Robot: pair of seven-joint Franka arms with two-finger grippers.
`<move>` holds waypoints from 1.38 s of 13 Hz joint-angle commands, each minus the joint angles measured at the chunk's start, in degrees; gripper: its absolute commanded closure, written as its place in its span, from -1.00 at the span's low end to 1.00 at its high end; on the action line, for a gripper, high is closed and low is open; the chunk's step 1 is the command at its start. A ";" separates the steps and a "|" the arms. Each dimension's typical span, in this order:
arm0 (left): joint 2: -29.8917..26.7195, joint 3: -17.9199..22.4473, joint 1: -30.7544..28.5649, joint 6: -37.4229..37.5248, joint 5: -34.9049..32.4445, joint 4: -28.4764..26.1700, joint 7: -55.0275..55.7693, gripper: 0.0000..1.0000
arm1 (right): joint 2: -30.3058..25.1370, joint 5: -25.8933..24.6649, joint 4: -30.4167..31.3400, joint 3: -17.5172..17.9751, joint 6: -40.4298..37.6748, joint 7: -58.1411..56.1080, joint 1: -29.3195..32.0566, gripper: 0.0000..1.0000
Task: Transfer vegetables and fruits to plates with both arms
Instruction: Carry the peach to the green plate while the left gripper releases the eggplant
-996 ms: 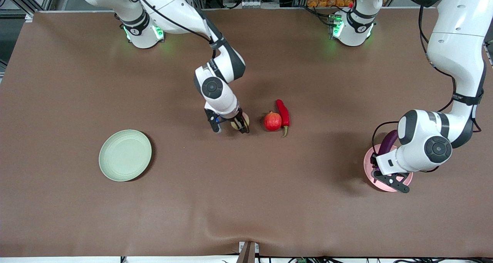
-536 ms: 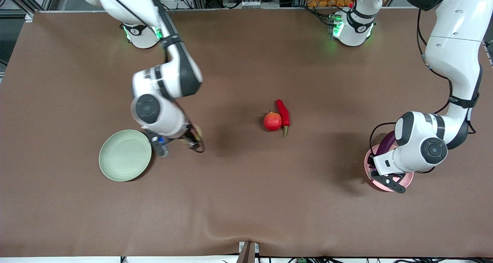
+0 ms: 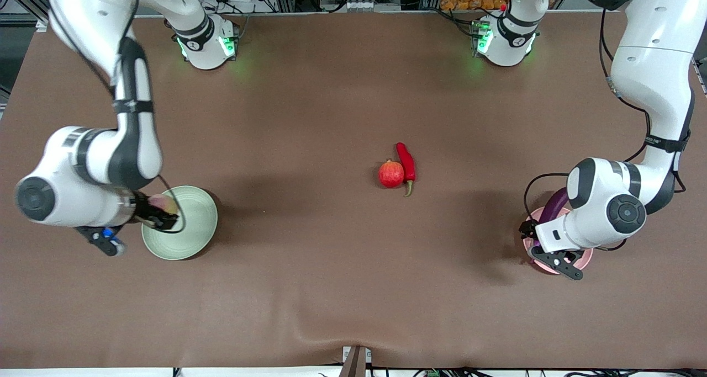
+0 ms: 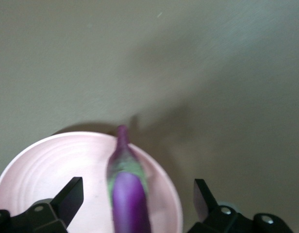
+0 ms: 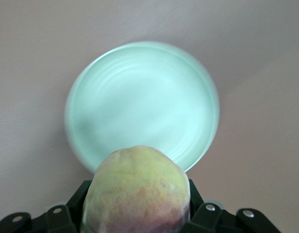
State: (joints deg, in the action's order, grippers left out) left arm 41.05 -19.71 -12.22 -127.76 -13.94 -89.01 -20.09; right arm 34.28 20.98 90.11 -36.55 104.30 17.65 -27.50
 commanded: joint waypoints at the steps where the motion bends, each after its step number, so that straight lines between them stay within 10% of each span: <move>1: -2.37 -1.12 0.26 5.57 5.13 1.21 3.20 -1.00 | 3.32 -0.15 -0.11 0.86 0.98 -14.78 5.07 0.94; 8: -3.17 -7.80 2.10 10.60 6.56 -0.89 30.24 -1.00 | 6.76 3.28 1.29 8.32 10.72 -23.81 11.50 0.82; 10: -3.17 -7.80 5.34 10.60 5.86 -1.25 37.20 -1.00 | 7.29 3.20 1.47 8.51 11.36 -24.42 11.68 0.33; 12: -2.73 -7.71 7.90 10.07 5.68 -1.60 41.08 -1.00 | 7.29 3.46 3.31 8.60 11.45 -25.91 12.21 -0.98; 18: -1.59 -7.28 15.27 -0.74 5.59 -6.79 53.74 -1.00 | 6.76 3.72 3.14 8.60 8.47 -25.48 12.21 -1.00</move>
State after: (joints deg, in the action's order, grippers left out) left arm 39.83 -27.57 0.87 -127.06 -8.24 -95.10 30.98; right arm 42.17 23.78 92.95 -28.62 114.53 -6.68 -16.10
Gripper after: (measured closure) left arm 0.000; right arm 0.000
